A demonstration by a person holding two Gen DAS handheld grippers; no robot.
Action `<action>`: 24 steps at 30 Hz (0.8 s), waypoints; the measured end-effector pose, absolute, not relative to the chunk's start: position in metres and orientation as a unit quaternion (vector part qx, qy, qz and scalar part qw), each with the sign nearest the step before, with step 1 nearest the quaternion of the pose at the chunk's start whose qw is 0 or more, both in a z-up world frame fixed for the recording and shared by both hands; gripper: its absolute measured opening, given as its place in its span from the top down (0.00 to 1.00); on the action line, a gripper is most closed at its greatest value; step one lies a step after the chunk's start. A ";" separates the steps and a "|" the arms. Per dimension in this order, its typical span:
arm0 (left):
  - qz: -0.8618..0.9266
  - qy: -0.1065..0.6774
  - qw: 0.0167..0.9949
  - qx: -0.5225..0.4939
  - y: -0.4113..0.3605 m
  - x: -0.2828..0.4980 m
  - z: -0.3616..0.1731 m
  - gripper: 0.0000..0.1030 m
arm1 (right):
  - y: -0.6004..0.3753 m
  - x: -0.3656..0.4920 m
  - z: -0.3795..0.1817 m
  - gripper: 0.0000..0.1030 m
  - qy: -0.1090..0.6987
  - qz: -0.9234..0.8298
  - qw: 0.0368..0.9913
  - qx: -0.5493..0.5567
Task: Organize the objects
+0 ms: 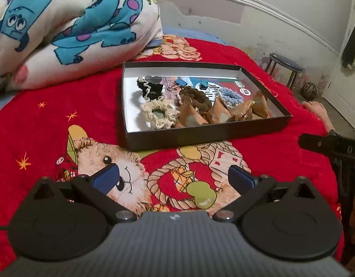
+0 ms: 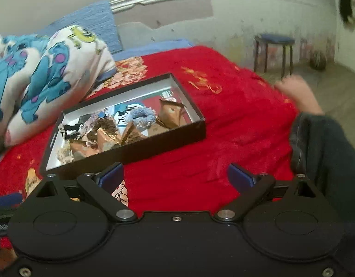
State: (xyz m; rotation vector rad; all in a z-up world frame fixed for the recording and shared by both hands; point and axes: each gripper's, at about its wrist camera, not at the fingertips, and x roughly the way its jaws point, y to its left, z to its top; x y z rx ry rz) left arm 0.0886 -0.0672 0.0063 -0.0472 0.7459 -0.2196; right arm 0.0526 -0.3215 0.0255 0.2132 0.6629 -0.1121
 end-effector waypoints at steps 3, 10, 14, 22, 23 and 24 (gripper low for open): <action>-0.083 0.372 0.924 -0.014 -0.068 0.085 0.001 0.00 | -0.308 0.051 0.026 0.06 0.324 -0.040 0.943 0.065; -0.088 0.424 0.900 -0.037 -0.065 0.089 -0.011 0.00 | -0.286 0.055 0.016 0.03 0.351 -0.016 0.935 0.046; -0.074 0.421 0.904 -0.019 -0.067 0.088 -0.013 0.00 | -0.279 0.055 0.011 0.03 0.355 -0.010 0.934 0.037; -0.072 0.435 0.897 -0.021 -0.066 0.092 -0.017 0.00 | -0.276 0.064 -0.003 0.03 0.357 -0.010 0.933 0.051; -0.072 0.437 0.896 -0.022 -0.066 0.093 -0.017 0.00 | -0.275 0.066 -0.005 0.03 0.355 -0.011 0.933 0.048; -0.071 0.438 0.896 -0.022 -0.066 0.093 -0.018 0.00 | -0.273 0.067 -0.007 0.03 0.354 -0.012 0.934 0.044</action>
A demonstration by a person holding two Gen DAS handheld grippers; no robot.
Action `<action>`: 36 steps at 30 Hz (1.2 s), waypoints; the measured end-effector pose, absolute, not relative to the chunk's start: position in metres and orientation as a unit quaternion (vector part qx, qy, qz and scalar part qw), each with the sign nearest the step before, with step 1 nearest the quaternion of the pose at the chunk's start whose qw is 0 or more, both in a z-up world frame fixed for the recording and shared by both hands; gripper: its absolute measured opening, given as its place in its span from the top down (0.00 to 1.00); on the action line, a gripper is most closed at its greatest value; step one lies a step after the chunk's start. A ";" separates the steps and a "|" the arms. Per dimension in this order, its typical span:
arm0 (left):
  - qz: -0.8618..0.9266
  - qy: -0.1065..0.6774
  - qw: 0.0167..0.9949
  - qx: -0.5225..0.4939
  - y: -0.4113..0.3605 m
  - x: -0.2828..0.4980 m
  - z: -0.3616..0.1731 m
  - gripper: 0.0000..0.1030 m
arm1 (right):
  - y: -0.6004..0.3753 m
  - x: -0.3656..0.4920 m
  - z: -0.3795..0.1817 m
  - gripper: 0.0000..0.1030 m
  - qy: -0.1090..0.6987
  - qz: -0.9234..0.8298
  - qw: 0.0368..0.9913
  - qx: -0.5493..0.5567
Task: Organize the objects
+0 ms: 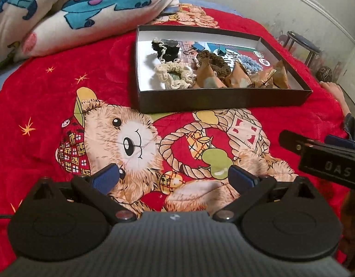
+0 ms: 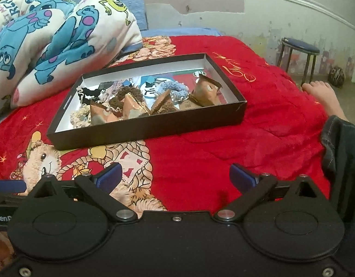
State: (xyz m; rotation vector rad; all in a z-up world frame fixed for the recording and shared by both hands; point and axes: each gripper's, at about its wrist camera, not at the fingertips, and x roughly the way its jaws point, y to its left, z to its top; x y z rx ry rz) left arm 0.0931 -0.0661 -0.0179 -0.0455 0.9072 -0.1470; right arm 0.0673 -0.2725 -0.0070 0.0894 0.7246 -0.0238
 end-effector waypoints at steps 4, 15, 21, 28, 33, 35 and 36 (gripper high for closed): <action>-0.063 0.438 0.897 -0.008 -0.069 0.094 -0.022 0.00 | -0.267 0.074 -0.018 0.03 0.354 -0.016 0.935 0.028; -0.046 0.465 0.884 -0.027 -0.061 0.100 -0.039 0.00 | -0.261 0.075 -0.048 0.00 0.390 -0.010 0.920 -0.030; -0.043 0.439 0.898 -0.009 -0.066 0.096 -0.046 0.00 | -0.263 0.069 -0.058 0.00 0.364 -0.016 0.931 -0.014; -0.043 0.413 0.910 -0.014 -0.065 0.092 -0.050 0.00 | -0.263 0.064 -0.061 0.00 0.350 -0.017 0.936 -0.019; -0.035 0.387 0.921 -0.019 -0.066 0.089 -0.055 0.00 | -0.263 0.064 -0.060 0.00 0.351 -0.016 0.936 -0.014; -0.035 0.383 0.923 -0.021 -0.065 0.088 -0.055 0.00 | -0.264 0.064 -0.060 0.00 0.351 -0.016 0.936 -0.012; -0.035 0.382 0.923 -0.022 -0.065 0.088 -0.055 0.00 | -0.264 0.064 -0.060 0.00 0.351 -0.016 0.936 -0.011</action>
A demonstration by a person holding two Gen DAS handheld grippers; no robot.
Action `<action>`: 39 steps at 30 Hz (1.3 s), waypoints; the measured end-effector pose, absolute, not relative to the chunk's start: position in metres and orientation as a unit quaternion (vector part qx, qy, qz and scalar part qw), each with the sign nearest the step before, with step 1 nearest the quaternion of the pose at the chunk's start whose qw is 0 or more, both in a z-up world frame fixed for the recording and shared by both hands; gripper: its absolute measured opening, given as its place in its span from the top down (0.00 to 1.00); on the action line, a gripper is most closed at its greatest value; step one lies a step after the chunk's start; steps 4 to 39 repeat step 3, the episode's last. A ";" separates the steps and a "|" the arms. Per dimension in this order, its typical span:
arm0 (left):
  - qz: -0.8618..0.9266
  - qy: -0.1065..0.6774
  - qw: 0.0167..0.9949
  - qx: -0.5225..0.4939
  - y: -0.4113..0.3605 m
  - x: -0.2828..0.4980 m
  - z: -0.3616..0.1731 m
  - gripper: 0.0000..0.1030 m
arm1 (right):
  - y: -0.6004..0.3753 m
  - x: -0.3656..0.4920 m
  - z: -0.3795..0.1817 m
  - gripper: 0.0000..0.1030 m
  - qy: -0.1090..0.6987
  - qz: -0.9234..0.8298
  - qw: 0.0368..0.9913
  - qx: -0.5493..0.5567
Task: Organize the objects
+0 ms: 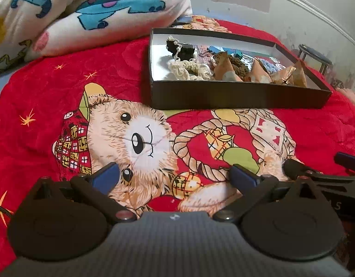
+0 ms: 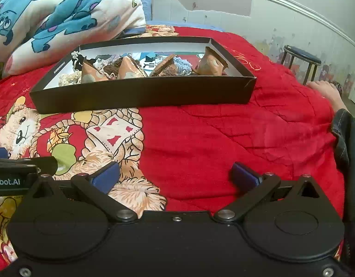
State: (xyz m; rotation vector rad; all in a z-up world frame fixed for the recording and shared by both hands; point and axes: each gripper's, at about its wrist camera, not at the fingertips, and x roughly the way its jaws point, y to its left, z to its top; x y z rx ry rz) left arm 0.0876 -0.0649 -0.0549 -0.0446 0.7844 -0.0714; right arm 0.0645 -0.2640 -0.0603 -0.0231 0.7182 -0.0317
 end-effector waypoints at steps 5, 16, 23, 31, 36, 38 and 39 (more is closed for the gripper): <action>-0.035 0.376 0.926 -0.021 -0.065 0.086 -0.056 0.00 | -0.264 0.064 -0.060 0.00 0.351 -0.016 0.936 -0.012; -0.035 0.376 0.926 -0.021 -0.065 0.086 -0.056 0.00 | -0.264 0.064 -0.060 0.00 0.351 -0.016 0.936 -0.012; -0.035 0.376 0.926 -0.021 -0.065 0.086 -0.056 0.00 | -0.264 0.064 -0.060 0.00 0.351 -0.016 0.936 -0.012; -0.035 0.376 0.926 -0.021 -0.065 0.086 -0.056 0.00 | -0.264 0.064 -0.060 0.00 0.351 -0.016 0.936 -0.012; -0.035 0.376 0.926 -0.021 -0.065 0.086 -0.056 0.00 | -0.264 0.064 -0.060 0.00 0.351 -0.016 0.936 -0.012; -0.035 0.376 0.926 -0.021 -0.065 0.086 -0.056 0.00 | -0.264 0.064 -0.060 0.00 0.351 -0.016 0.936 -0.012; -0.035 0.376 0.926 -0.021 -0.065 0.086 -0.056 0.00 | -0.264 0.064 -0.060 0.00 0.351 -0.016 0.936 -0.012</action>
